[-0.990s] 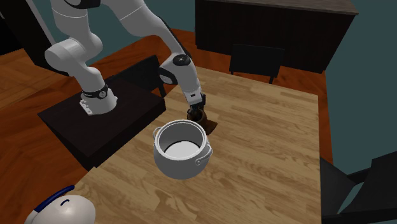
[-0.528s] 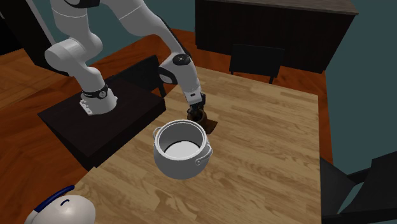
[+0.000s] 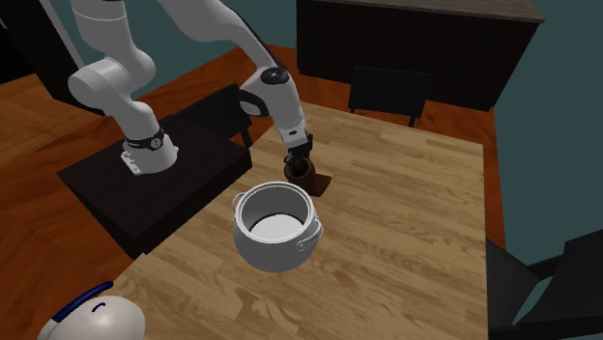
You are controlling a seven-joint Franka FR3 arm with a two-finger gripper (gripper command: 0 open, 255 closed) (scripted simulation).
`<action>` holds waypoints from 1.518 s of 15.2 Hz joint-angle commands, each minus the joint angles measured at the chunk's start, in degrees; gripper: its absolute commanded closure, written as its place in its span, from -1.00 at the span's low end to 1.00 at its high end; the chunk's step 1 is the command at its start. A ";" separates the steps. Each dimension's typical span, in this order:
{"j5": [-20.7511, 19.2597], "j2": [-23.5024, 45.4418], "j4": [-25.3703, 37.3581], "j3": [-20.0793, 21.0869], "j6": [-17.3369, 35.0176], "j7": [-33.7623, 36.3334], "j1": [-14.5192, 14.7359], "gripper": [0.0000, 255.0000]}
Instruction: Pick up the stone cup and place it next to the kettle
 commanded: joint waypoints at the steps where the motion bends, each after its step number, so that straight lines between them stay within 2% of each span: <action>1: -0.39 -1.58 -0.20 -0.22 -1.30 0.70 0.24 1.00; 23: -4.23 -14.98 2.15 -1.63 -16.85 5.98 0.42 1.00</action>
